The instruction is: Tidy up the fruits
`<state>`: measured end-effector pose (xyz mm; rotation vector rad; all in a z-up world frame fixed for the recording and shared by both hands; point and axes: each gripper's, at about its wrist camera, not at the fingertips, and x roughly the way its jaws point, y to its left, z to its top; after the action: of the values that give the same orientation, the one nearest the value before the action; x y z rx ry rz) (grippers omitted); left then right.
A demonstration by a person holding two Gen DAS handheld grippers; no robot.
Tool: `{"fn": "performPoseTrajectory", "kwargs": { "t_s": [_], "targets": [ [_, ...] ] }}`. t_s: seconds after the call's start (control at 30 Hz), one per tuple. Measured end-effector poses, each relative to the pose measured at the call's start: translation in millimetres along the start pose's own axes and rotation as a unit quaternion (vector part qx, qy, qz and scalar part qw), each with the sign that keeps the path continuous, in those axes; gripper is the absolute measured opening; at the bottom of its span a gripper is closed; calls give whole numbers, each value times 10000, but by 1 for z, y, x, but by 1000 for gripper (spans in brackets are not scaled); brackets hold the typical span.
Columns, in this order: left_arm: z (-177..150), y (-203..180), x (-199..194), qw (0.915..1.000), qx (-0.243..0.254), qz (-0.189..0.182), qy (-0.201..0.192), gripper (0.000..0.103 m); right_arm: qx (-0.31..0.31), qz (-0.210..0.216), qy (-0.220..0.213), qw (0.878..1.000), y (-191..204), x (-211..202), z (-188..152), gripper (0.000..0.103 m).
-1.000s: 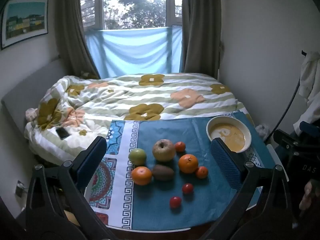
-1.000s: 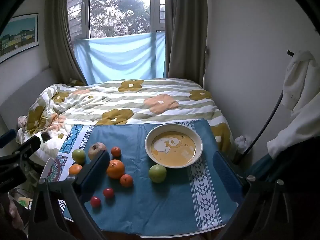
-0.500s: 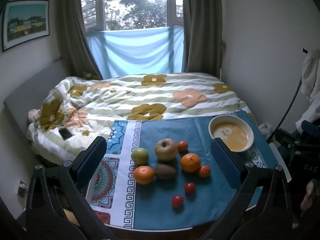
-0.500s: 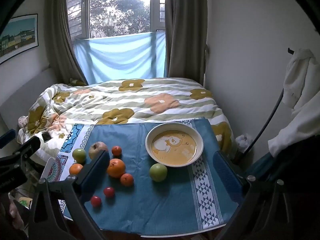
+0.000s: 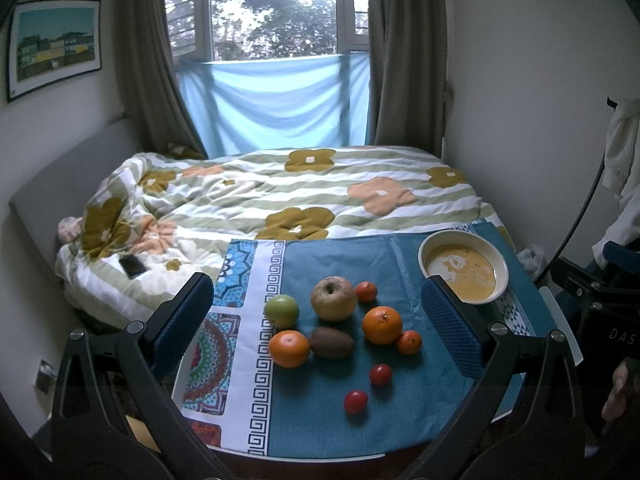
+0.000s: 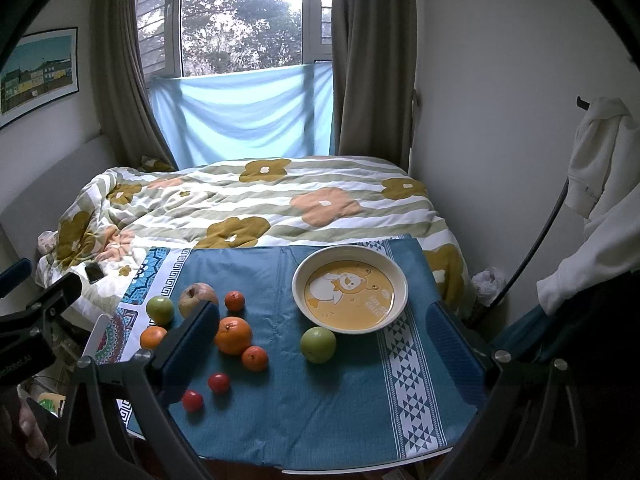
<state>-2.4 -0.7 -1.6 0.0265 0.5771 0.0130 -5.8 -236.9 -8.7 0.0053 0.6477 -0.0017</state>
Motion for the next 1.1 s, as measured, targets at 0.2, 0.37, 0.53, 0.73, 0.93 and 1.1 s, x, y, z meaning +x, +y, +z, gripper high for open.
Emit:
{"fn": "performPoseTrajectory", "kwargs": {
  "t_s": [0.2, 0.37, 0.53, 0.73, 0.93, 1.1],
  "targets": [
    [0, 0, 0, 10000, 6, -7, 3, 103, -1, 8, 2, 10000, 4, -3, -5, 103],
    [0, 0, 0, 10000, 5, -4, 1, 103, -5, 15, 7, 10000, 3, -2, -4, 103],
    [0, -1, 0, 10000, -2, 3, -1, 103, -2, 17, 6, 10000, 3, -3, -4, 103],
    [0, -1, 0, 10000, -1, 3, 0, 103, -2, 18, 14, 10000, 2, -3, -2, 103],
    [0, -1, 0, 10000, -1, 6, 2, 103, 1, 18, 11, 10000, 2, -4, -2, 103],
    [0, -1, 0, 10000, -2, 5, -3, 103, 4, 21, 12, 10000, 3, -5, -3, 103]
  ]
}}
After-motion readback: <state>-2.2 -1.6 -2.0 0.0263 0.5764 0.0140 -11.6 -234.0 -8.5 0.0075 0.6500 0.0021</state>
